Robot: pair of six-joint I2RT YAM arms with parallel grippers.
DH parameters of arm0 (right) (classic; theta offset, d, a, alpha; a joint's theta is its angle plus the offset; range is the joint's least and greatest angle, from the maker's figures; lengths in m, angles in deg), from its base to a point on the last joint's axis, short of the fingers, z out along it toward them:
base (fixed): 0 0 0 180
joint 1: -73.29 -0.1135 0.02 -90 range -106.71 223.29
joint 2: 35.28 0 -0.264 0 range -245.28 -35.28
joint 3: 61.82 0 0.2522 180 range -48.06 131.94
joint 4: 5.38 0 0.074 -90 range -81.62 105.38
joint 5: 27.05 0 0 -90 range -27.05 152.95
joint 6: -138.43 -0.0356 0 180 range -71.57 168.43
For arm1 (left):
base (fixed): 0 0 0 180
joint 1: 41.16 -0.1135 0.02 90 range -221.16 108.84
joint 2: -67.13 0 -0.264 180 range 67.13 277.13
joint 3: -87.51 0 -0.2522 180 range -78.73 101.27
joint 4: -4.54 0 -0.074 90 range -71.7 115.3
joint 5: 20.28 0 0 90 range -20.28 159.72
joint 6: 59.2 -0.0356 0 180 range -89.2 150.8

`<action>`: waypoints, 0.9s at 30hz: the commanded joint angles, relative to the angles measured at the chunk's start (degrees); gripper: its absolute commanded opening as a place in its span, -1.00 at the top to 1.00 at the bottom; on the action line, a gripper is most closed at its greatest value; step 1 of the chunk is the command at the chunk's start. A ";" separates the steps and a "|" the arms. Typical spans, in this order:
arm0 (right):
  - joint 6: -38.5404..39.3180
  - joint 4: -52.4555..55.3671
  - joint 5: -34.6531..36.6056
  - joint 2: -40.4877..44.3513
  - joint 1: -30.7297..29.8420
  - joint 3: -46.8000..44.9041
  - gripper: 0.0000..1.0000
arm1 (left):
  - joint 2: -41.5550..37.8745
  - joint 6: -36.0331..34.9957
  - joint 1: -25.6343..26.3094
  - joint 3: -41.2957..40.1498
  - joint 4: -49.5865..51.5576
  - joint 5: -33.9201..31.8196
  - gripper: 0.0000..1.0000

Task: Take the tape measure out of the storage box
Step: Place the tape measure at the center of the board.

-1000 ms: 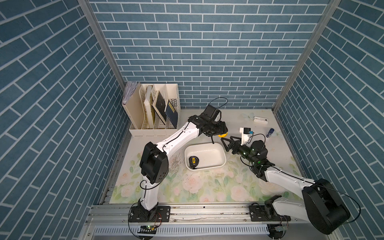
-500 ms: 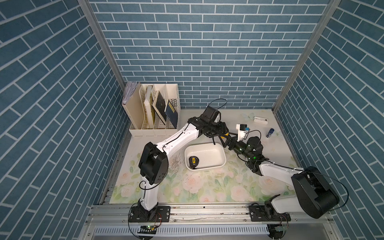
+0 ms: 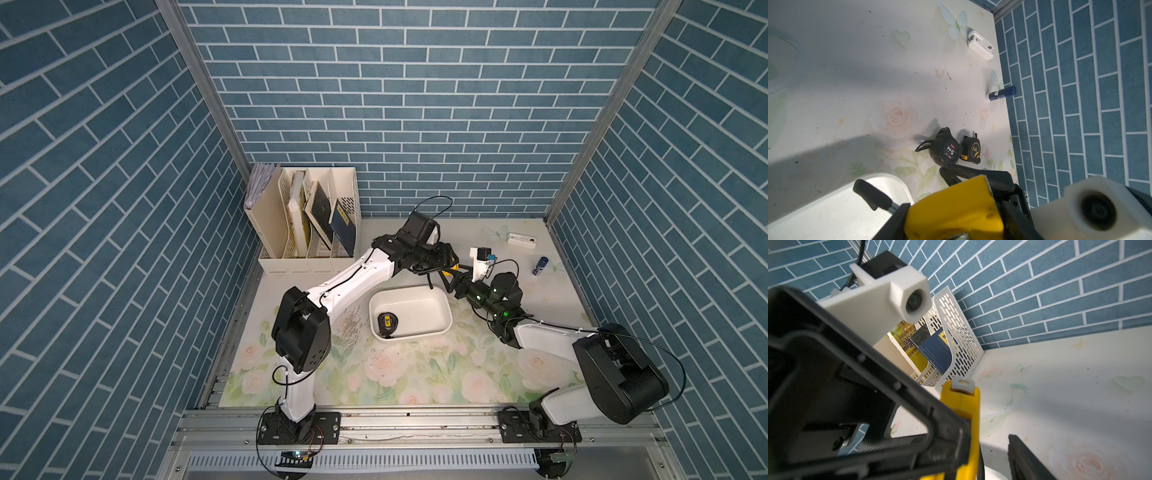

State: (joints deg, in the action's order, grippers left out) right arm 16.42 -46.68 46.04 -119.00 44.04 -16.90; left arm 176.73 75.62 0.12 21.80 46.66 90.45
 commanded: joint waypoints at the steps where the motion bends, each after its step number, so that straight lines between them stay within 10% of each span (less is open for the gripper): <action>1: 1.49 -3.29 0.79 -0.69 -0.20 2.14 -0.32 | -2.15 -0.04 -0.12 -0.58 -1.29 0.49 1.00; 12: 1.25 -4.21 1.00 -2.08 -0.27 2.71 0.17 | -2.54 -0.13 -0.13 -1.97 -2.93 1.73 1.00; 21: 1.82 -1.38 3.30 0.25 -0.32 2.49 0.93 | -3.95 -0.56 -0.50 -3.98 -5.24 1.57 -0.14; 27: 3.29 4.48 6.70 4.96 -0.28 1.51 1.00 | -5.33 -0.45 -1.82 -6.40 -7.18 1.55 -0.42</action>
State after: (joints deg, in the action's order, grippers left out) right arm 15.87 -45.53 47.88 -117.12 43.27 -15.35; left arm 173.76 75.18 -0.32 16.80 40.06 92.72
